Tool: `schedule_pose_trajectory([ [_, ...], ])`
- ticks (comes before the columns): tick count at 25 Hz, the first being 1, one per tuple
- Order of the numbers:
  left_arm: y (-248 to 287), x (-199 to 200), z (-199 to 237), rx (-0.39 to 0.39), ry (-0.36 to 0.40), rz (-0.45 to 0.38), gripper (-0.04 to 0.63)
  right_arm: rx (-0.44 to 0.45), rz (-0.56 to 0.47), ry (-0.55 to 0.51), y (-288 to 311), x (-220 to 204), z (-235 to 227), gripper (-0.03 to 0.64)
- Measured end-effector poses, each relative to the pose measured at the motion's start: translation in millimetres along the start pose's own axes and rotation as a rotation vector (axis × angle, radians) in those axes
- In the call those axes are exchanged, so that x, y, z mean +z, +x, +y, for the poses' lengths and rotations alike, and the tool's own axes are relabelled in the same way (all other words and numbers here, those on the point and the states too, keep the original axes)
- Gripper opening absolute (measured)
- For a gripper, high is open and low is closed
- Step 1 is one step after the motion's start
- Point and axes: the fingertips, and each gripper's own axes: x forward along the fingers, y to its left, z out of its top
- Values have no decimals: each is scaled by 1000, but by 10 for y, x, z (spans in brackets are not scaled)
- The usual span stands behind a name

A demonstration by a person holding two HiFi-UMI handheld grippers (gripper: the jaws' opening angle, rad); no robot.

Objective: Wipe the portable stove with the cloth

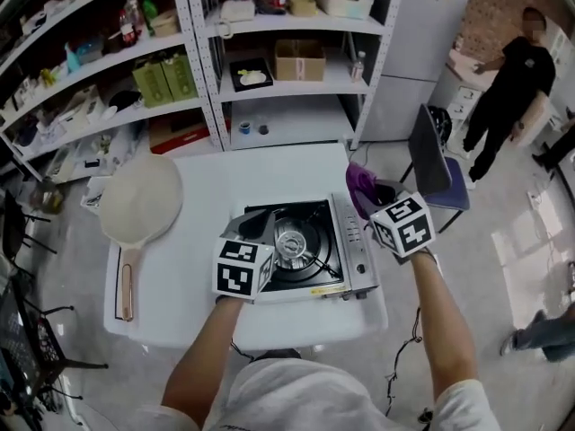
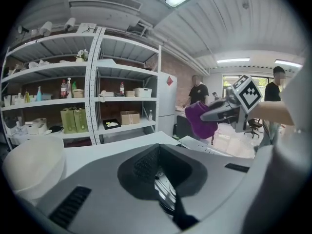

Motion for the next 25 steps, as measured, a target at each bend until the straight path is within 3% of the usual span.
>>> schedule_pose_trajectory([
  [11, 62, -120, 96, 19, -16, 35, 3, 38, 170, -252, 696, -201, -91, 63],
  [20, -145, -214, -82, 74, -54, 27, 3, 200, 192, -209, 713, -448, 224, 64],
  [25, -269, -273, -172, 123, -76, 23, 3, 234, 191, -191, 611, -566, 312, 64],
])
